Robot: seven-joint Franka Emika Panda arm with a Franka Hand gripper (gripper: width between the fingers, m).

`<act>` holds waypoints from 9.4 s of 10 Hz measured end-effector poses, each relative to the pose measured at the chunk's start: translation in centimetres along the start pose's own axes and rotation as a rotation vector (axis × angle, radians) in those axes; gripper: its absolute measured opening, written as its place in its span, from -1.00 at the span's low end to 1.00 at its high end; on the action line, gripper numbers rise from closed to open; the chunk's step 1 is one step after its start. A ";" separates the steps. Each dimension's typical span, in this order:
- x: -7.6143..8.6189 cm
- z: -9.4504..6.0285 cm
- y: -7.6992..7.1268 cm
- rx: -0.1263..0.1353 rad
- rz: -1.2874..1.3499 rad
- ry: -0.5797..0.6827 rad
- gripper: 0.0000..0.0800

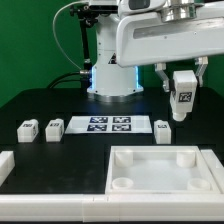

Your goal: Assemble one leg

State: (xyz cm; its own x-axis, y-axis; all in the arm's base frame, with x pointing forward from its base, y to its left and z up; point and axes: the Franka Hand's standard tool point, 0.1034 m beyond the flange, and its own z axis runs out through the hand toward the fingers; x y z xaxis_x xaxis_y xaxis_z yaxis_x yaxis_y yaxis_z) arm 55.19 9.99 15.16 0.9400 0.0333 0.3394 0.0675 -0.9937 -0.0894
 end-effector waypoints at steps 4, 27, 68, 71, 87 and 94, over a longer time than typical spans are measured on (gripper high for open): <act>5.6 3.4 0.6 0.007 0.012 0.303 -0.27; 4.6 9.6 0.1 -0.012 -0.010 0.271 -0.27; 6.1 9.5 0.4 -0.273 1.625 -0.269 -0.26; 6.1 9.5 -0.1 -0.284 1.646 -0.256 -0.25; 3.8 10.4 -1.7 -0.117 0.432 -0.330 -0.03; 5.3 10.8 -0.8 -0.141 1.437 -0.345 -0.27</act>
Offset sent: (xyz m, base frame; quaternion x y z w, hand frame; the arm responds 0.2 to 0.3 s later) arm 0.0927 -0.0004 0.0017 -0.0341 0.0898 -0.0024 0.9954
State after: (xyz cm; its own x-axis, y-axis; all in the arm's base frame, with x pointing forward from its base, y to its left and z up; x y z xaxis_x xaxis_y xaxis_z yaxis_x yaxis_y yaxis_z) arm 63.76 12.10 6.90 0.2043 -0.9594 -0.1946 -0.9788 -0.1980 -0.0515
